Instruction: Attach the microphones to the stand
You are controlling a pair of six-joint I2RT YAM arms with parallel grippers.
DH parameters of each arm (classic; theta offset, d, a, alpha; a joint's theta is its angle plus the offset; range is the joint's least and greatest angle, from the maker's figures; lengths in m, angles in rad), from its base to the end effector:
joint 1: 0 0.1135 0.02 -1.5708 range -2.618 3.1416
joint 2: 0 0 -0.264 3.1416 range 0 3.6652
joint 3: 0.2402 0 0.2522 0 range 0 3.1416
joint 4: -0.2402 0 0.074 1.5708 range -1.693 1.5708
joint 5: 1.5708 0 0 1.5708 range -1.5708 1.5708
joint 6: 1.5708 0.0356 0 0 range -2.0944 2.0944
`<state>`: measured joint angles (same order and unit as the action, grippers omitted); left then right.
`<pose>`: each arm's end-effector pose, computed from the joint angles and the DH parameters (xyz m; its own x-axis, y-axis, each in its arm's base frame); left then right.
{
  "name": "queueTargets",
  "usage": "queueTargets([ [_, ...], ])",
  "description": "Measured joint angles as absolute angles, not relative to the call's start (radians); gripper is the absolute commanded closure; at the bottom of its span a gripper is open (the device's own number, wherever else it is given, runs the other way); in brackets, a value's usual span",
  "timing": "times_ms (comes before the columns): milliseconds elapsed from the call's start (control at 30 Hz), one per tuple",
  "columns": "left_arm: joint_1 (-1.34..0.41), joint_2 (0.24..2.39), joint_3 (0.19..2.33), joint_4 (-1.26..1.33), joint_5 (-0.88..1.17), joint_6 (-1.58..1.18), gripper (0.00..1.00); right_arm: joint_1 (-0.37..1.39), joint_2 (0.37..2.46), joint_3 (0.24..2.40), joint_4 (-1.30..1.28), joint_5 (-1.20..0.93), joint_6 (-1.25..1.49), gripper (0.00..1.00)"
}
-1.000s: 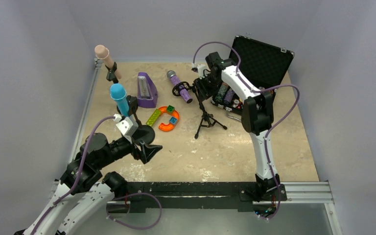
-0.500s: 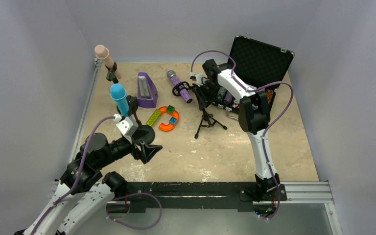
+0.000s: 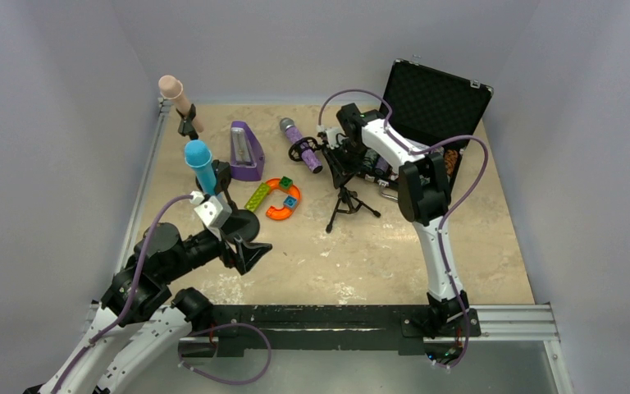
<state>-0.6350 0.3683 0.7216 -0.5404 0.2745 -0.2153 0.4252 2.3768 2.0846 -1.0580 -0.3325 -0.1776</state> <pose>0.0660 -0.0607 0.3295 -0.3141 -0.0240 -0.9491 0.7353 0.6263 -0.2592 0.4378 0.2110 0.1781 -0.7945 -0.5431 -0.2716 -0.6048 0.7474 0.2748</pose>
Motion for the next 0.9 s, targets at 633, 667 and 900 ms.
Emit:
queueTargets([
  [633,-0.635,0.502,0.73,-0.474,0.374,-0.305,0.13,0.356,2.074,1.798,-0.993,-0.577,-0.158,1.0],
  [667,-0.635,0.535,0.746,-0.475,0.385,-0.321,0.13,0.348,2.028,1.769,-0.981,-0.605,-0.156,1.0],
  [900,-0.651,0.719,0.884,-0.474,0.422,-0.376,0.14,0.283,1.836,1.603,-0.889,-0.749,-0.122,1.0],
])
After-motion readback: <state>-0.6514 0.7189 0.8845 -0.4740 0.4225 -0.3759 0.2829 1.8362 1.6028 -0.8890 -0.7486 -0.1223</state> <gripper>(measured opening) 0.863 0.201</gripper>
